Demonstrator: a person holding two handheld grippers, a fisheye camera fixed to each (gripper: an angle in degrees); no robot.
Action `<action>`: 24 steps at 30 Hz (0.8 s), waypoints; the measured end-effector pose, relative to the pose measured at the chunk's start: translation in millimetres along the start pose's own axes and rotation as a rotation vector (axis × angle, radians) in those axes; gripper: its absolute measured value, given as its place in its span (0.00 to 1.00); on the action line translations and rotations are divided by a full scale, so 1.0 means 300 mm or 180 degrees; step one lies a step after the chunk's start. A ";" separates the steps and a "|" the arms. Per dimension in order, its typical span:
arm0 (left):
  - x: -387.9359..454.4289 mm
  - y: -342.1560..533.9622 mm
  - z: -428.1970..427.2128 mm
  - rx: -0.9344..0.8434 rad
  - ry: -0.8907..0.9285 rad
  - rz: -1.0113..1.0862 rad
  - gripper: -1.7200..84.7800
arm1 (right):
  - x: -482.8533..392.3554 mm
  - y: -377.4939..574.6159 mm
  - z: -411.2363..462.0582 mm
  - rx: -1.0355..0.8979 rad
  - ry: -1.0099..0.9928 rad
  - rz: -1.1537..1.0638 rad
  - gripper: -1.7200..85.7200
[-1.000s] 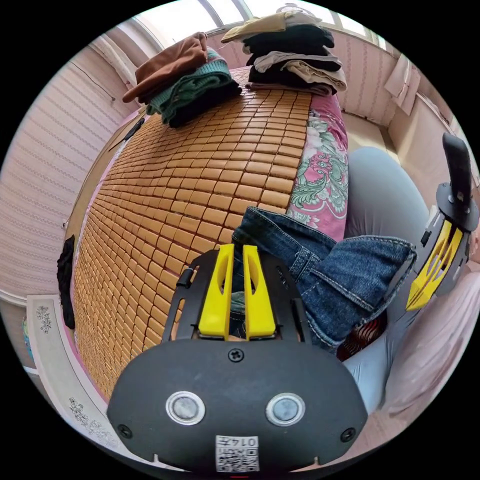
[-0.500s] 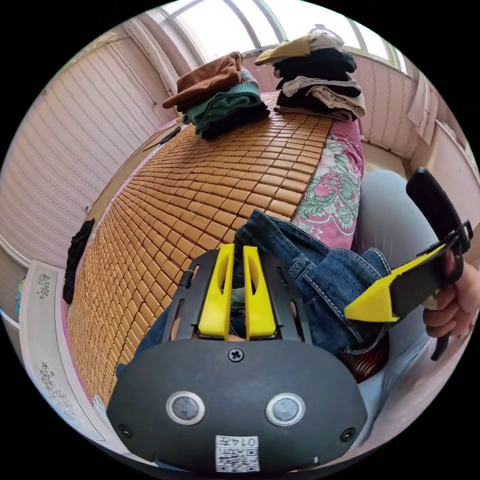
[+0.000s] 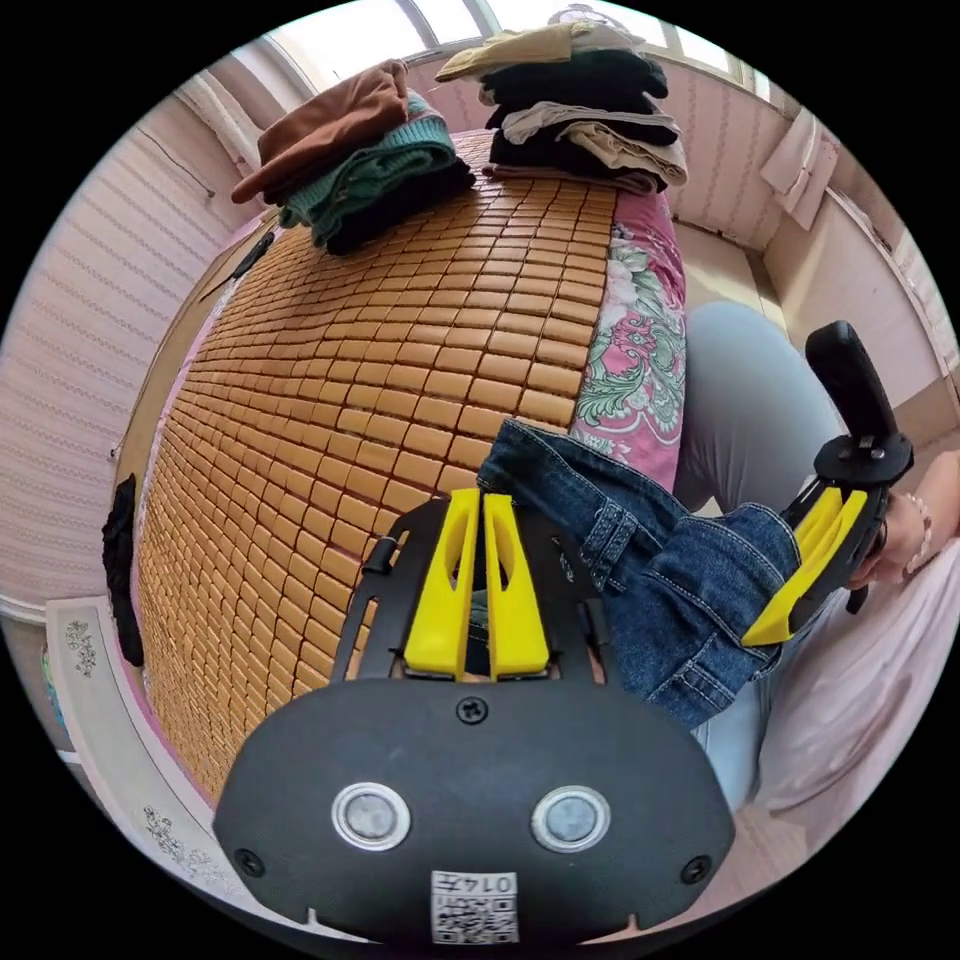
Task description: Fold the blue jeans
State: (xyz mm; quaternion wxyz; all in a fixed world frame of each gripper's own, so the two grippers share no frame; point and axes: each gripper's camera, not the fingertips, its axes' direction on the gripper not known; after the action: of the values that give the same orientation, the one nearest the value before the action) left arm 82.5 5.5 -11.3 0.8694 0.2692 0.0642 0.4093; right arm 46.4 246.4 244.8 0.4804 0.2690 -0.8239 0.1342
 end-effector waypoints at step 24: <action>-0.433 0.970 -3.098 0.4916 -0.1836 -0.0863 0.01 | -2.830 -0.219 0.134 0.2610 0.3368 -0.4265 0.03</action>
State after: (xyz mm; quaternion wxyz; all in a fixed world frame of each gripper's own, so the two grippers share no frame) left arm -508.3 446.0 -661.0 0.4645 0.8736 0.1334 0.0570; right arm 389.4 440.0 -511.2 0.6367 0.7382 -0.0618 0.2140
